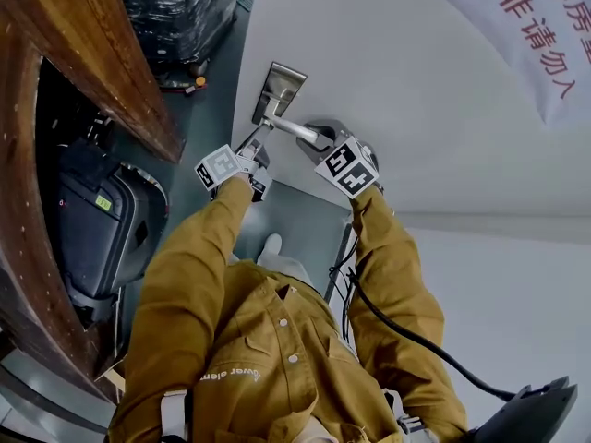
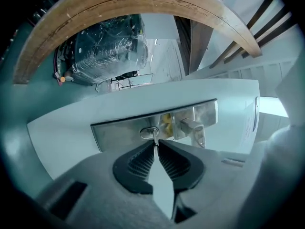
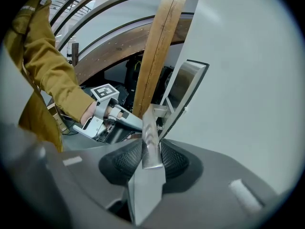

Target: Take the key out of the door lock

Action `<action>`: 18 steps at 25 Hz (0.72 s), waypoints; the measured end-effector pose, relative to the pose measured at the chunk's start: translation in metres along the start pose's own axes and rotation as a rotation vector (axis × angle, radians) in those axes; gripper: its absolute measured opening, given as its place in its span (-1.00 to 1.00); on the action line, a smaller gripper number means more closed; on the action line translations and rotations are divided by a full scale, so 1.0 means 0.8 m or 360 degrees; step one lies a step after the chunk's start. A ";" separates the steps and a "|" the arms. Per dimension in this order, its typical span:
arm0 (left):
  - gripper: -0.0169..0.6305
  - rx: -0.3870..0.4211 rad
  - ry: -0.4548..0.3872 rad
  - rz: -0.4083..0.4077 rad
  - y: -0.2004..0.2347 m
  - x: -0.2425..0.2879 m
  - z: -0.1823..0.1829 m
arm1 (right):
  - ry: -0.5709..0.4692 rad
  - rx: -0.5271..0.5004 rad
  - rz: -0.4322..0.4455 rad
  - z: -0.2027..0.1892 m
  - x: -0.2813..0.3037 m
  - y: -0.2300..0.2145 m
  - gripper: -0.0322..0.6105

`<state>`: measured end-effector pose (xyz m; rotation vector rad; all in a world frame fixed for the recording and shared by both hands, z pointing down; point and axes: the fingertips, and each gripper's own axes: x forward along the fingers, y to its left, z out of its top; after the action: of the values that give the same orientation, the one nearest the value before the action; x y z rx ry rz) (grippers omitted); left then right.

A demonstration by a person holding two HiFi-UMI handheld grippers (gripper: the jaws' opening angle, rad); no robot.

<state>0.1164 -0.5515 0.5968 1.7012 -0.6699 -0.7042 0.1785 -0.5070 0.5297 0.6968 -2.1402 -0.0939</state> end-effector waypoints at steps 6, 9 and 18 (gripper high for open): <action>-0.88 -0.0074 -0.0022 0.0013 0.004 -0.002 0.001 | 0.0010 0.0007 -0.0001 -0.001 0.002 -0.001 -0.48; -0.88 -0.0085 -0.0012 0.0028 0.005 -0.003 0.000 | 0.0017 -0.0005 -0.0002 -0.001 0.002 -0.001 -0.49; -0.89 -0.0138 -0.0018 0.0084 -0.004 -0.042 -0.017 | 0.0040 -0.0029 -0.0039 -0.002 0.001 -0.001 -0.49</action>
<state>0.1049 -0.5171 0.6005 1.5958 -0.6802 -0.6967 0.1794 -0.5080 0.5310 0.7101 -2.1047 -0.1172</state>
